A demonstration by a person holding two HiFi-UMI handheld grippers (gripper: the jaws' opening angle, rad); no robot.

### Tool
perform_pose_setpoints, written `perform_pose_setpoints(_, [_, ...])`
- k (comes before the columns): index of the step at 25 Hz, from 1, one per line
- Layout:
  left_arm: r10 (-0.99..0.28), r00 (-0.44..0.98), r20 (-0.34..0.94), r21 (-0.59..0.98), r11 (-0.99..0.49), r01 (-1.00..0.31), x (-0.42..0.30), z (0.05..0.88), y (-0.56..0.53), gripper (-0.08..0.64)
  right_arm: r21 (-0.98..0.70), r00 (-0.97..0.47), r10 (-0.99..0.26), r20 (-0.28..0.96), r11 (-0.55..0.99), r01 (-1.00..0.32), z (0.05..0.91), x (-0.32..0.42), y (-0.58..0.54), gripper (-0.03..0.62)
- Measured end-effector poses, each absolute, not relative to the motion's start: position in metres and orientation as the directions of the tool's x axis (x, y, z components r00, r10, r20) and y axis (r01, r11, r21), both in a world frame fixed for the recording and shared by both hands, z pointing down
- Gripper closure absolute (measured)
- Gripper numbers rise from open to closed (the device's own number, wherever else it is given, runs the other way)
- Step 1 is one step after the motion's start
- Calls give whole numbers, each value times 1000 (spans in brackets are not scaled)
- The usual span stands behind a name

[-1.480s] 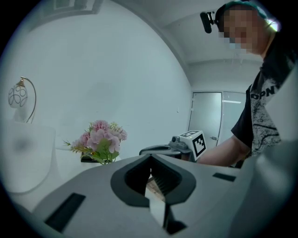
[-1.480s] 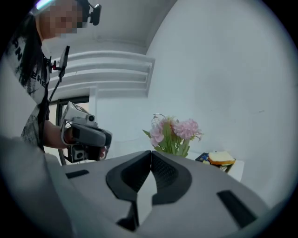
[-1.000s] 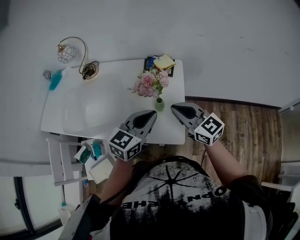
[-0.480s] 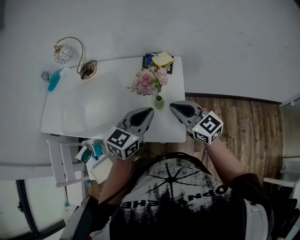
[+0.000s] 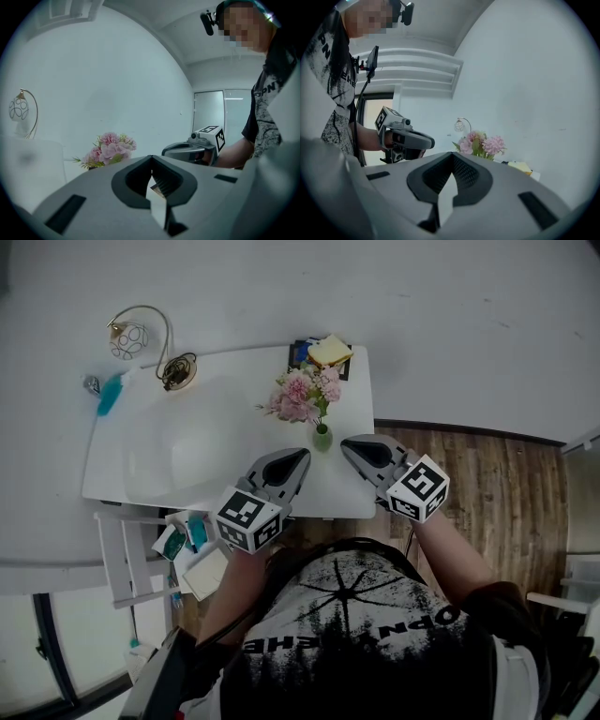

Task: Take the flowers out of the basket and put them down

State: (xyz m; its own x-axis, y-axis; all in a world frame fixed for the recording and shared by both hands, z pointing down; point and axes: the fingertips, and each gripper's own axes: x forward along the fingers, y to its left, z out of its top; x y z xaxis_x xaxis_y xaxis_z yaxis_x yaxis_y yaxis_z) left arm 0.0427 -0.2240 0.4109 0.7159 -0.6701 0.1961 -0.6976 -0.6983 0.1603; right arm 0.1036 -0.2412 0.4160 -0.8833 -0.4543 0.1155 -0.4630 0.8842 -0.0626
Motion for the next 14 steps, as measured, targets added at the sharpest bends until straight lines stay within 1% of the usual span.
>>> perform_pose_setpoints(14, [-668, 714, 208, 158, -698, -699, 42, 416, -218, 545, -70, -884, -453, 112, 884, -462, 419, 100, -237, 575])
